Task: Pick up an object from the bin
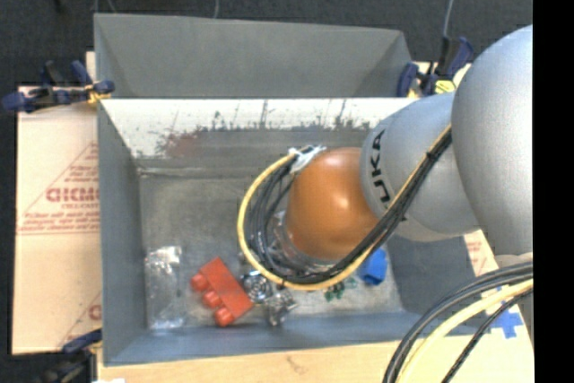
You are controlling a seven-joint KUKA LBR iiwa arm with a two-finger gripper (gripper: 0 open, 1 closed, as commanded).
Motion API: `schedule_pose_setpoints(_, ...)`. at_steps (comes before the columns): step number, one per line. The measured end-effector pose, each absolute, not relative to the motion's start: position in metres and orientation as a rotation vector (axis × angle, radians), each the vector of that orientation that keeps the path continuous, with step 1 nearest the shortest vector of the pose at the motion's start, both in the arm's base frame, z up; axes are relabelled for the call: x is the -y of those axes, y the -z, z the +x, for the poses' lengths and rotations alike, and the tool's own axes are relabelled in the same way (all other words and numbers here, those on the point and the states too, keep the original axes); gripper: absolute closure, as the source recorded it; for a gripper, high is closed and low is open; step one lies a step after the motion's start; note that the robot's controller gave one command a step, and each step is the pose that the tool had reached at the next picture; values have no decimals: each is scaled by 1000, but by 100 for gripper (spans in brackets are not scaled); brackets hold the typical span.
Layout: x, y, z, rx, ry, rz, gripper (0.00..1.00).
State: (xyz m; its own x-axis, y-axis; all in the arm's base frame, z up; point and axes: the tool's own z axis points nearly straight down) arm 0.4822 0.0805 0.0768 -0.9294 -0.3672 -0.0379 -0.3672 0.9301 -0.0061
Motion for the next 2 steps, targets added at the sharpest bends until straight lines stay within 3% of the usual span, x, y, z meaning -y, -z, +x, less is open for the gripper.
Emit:
schedule_pose_setpoints(1,-80,-79,487,-3072,0,-574,0)
schedule_pose_setpoints(2,-81,-79,486,-3076,-2,-572,100)
